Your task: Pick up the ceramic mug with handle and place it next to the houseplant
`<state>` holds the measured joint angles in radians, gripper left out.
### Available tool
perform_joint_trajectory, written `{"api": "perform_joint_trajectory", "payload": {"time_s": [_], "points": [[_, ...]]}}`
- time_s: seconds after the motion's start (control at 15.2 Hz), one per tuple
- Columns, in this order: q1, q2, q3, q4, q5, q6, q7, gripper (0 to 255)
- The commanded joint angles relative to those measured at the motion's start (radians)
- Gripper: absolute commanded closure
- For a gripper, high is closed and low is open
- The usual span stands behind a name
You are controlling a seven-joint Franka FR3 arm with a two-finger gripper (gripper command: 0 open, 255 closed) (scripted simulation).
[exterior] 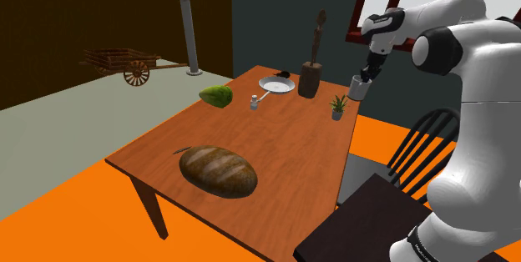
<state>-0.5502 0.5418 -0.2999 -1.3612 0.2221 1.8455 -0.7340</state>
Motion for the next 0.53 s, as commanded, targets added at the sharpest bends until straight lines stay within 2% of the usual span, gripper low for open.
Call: {"api": "perform_joint_trajectory", "payload": {"time_s": [0.0,0.46], "points": [[-0.006,0.017,0.001,0.007,0.004,0.009,-0.007,255],[-0.004,0.04,0.007,-0.052,0.014,0.089,-0.018,255]]}}
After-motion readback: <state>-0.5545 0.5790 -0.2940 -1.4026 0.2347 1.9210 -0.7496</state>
